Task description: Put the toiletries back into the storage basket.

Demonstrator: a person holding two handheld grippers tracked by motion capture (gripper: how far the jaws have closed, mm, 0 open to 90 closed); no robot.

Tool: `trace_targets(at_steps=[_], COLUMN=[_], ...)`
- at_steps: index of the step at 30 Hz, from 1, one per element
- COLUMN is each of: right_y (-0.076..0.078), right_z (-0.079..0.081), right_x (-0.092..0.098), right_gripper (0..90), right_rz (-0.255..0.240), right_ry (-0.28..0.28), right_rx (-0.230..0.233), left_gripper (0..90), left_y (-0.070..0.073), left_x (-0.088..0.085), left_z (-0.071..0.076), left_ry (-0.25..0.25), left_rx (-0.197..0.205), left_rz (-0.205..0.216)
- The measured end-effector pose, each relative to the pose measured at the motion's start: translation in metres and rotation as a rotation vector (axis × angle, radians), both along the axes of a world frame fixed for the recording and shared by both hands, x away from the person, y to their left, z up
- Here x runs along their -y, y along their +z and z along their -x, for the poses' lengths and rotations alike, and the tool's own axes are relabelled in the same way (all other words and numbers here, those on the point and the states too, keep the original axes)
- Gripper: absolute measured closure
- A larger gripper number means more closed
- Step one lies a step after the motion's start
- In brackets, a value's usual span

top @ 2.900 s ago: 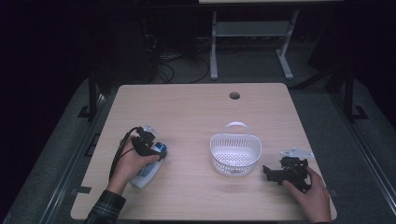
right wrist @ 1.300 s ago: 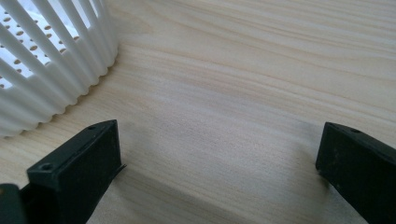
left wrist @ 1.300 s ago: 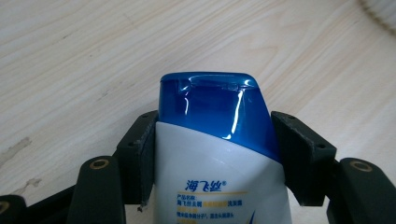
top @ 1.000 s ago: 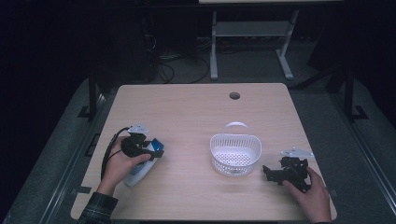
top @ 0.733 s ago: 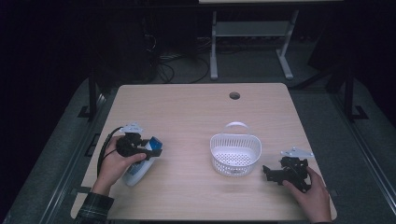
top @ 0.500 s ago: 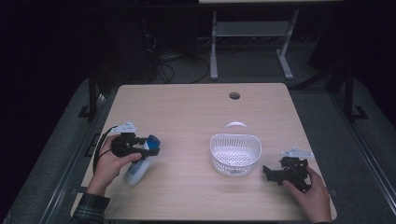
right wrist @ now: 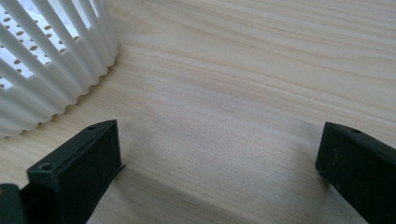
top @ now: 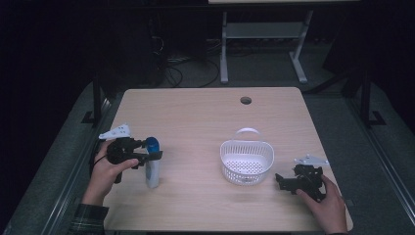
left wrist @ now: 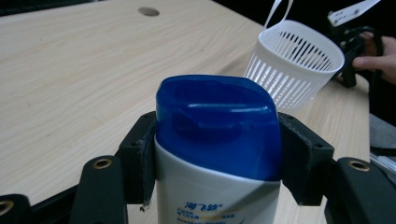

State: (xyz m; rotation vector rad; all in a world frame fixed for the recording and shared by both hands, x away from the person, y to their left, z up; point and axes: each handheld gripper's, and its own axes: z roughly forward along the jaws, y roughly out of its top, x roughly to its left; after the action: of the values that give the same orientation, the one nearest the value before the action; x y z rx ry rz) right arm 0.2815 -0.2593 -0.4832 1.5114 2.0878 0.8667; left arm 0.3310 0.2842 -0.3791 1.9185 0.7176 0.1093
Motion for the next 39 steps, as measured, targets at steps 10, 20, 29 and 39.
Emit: trace_targets(at_steps=[10, 20, 29, 39], right_y=[0.000, 0.000, 0.000, 0.000], right_z=[0.000, 0.000, 0.000, 0.000], right_x=[0.000, 0.000, 0.000, 0.000], right_gripper=[0.0, 0.0, 0.0, 0.0], right_rz=[0.000, 0.000, -0.001, -0.001], right_ry=[0.000, 0.000, -0.001, 0.000], right_rx=[0.000, 0.000, 0.000, 0.000], left_gripper=[37.4, 37.4, 37.5, 37.5], left_y=[0.006, 0.018, 0.030, 0.042], left_x=[0.007, 0.019, 0.034, 0.049], left_z=[0.000, -0.004, -0.006, -0.008], left_ry=[-0.037, -0.068, -0.103, -0.134], left_rx=[0.038, 0.072, 0.104, 0.131], left_rz=[0.038, 0.058, 0.064, 0.086])
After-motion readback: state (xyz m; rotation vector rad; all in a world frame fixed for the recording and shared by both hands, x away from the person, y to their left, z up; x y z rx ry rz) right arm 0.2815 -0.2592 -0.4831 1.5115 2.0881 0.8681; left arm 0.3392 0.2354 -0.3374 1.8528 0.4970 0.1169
